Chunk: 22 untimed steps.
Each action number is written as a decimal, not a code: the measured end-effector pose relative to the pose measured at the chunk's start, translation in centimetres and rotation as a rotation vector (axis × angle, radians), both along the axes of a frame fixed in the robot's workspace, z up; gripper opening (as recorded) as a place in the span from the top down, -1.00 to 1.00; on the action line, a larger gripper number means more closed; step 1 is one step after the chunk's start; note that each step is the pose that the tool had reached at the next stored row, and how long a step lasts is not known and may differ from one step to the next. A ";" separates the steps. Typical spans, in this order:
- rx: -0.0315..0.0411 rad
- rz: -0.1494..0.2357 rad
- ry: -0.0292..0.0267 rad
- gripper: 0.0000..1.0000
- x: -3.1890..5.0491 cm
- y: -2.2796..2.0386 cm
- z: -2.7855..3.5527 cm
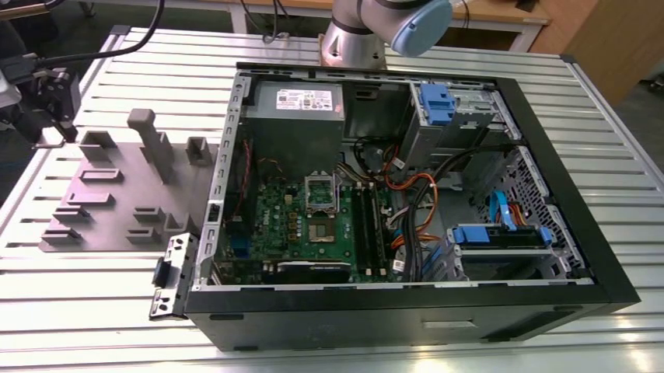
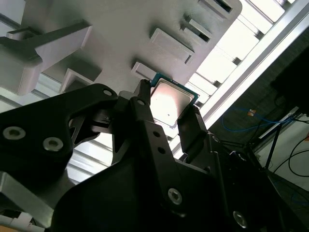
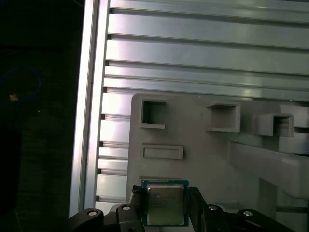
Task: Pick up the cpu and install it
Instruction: 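Pick up the cpu and move it towards the insertion slot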
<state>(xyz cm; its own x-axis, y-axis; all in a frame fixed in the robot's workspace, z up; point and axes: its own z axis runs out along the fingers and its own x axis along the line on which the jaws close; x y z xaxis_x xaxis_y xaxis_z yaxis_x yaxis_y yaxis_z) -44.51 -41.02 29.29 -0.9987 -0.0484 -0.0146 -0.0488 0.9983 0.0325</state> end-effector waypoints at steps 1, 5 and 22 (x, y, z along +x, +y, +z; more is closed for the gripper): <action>0.0000 0.000 0.0000 0.06 0.00 0.00 0.03; -0.0001 0.000 0.0001 0.06 0.00 0.00 0.16; 0.0000 0.000 0.0001 0.06 0.00 0.00 0.70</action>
